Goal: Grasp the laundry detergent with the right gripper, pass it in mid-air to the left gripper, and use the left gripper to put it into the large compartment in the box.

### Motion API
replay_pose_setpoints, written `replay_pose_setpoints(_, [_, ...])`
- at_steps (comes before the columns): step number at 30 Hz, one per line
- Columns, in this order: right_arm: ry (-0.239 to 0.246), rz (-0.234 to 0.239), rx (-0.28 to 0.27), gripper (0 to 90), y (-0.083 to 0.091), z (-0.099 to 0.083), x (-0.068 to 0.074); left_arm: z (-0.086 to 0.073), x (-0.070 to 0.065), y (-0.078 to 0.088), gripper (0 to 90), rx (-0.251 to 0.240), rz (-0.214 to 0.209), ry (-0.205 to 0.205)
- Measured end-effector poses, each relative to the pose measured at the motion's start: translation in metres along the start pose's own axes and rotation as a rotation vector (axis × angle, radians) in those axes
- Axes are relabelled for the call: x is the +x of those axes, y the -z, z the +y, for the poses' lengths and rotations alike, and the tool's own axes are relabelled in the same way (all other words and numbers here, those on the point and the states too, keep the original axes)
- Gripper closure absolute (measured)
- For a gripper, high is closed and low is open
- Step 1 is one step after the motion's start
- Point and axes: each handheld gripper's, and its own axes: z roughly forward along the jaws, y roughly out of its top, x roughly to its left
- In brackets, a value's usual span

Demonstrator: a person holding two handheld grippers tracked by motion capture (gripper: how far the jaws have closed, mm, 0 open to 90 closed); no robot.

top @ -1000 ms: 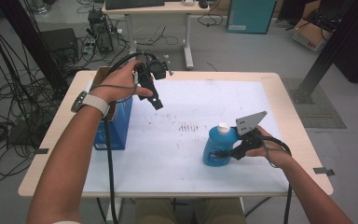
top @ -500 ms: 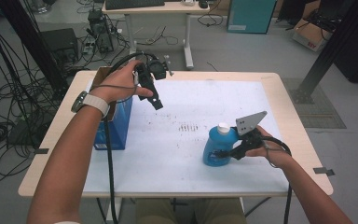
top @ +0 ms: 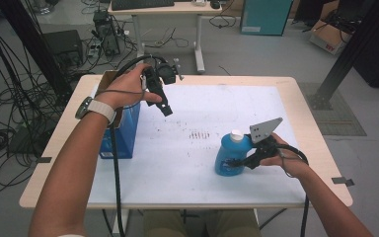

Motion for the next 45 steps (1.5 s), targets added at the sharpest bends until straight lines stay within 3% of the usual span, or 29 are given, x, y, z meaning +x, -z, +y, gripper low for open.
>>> replay_pose_setpoints(45, [-0.001,0.001,-0.001,42.8,0.0,-0.0001,-0.0003,-0.0008,-0.0008,0.0006,9.5,0.007,0.002,0.0])
